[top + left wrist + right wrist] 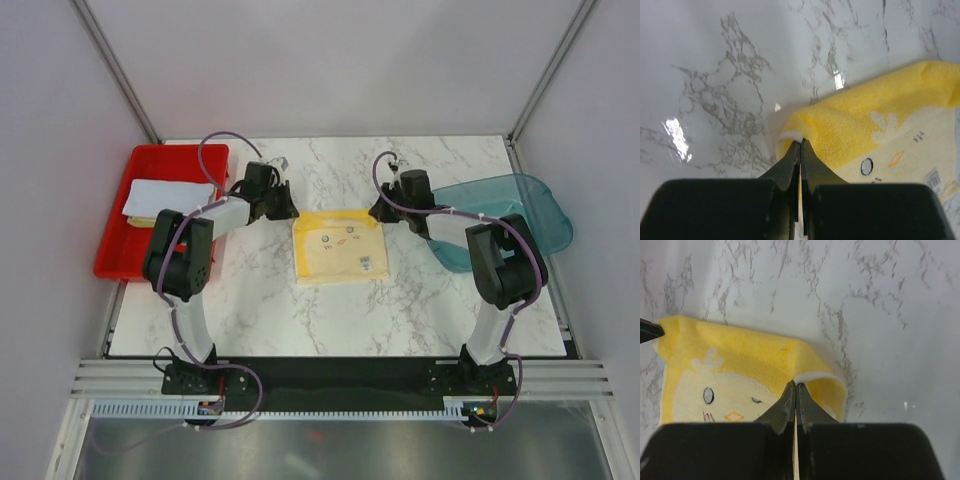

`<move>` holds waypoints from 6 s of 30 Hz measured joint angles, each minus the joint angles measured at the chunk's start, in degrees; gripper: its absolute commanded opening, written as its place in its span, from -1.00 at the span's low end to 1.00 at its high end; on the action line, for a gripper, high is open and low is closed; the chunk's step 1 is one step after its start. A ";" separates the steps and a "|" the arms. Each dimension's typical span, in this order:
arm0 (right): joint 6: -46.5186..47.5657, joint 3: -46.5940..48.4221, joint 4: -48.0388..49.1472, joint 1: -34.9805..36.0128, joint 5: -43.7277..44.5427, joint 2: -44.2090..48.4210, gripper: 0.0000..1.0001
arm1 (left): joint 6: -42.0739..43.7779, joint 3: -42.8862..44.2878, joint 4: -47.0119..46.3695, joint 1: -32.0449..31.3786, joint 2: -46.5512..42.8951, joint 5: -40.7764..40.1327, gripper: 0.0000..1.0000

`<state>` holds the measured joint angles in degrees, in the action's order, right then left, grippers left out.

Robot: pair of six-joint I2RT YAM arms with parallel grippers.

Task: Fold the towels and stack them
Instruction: Fold the towel

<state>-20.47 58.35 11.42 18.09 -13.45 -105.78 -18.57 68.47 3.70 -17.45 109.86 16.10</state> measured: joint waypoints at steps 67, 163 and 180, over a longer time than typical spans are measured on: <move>-3.76 13.27 -16.72 4.50 15.26 -0.31 -0.95 | -5.31 21.00 10.62 -2.93 10.12 9.64 -0.05; 20.72 40.61 -33.29 -8.26 -20.02 -26.08 -0.46 | 28.11 50.51 40.85 7.72 30.16 17.70 -0.01; 21.42 41.99 -33.33 -8.35 -20.59 -27.28 -1.00 | 27.93 53.88 42.40 7.74 32.94 19.82 -0.96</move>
<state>0.95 100.33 -21.91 9.74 -34.04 -133.05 9.37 122.34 46.11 -9.72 142.80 35.92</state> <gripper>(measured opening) 0.010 0.033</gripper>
